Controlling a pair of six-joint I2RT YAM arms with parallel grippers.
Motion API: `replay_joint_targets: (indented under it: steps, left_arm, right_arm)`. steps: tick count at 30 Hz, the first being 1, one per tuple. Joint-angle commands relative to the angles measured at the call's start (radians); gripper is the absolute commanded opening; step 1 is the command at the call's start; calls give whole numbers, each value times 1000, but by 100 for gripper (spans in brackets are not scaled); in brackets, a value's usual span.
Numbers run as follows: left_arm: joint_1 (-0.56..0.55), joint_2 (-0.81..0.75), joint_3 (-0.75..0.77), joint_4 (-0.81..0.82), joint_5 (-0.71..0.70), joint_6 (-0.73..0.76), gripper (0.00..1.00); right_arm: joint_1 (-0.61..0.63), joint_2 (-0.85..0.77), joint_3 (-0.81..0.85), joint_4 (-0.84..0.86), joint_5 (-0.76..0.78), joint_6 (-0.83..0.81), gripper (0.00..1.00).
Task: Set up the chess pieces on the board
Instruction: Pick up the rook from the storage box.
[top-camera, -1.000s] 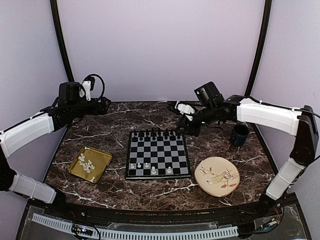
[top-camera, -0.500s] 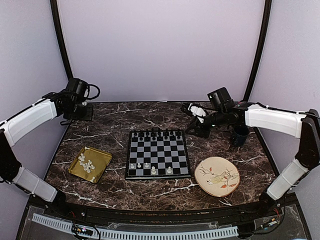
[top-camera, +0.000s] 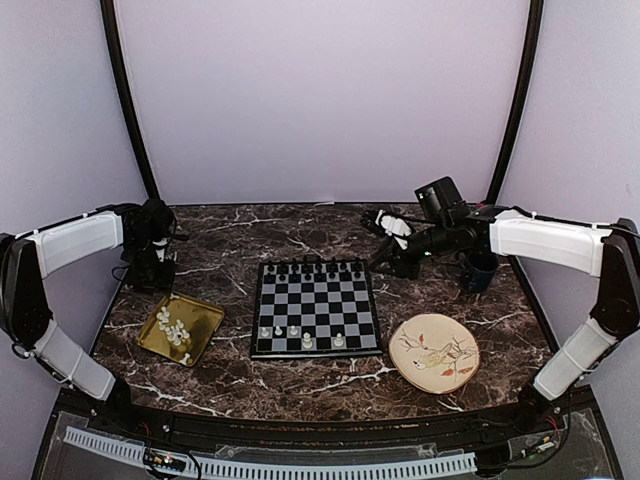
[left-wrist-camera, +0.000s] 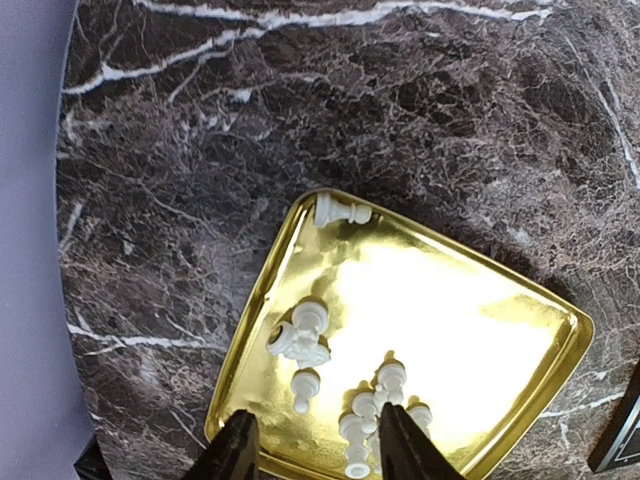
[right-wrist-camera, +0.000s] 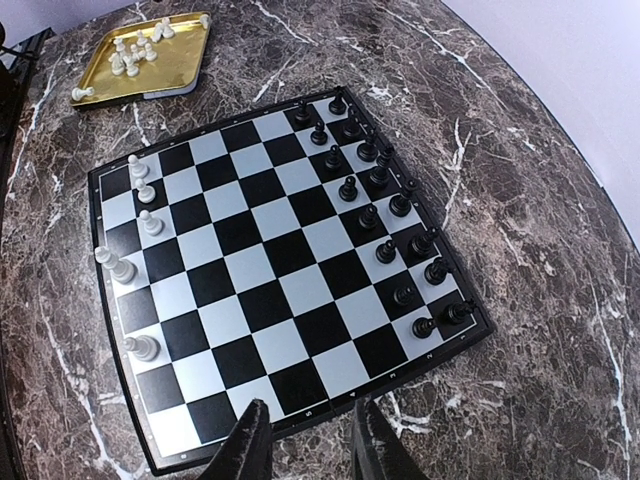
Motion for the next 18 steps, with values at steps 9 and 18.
replay_joint_targets:
  steps: [9,18]
  left_arm:
    - [118,-15,-77,45,168,4,29]
    - [121,34,-64,74,166,-12,34]
  right_arm:
    - [3,-5,-11,-9,-15,-44,29]
    - [3,-5,-8,-30,-44,-64,29]
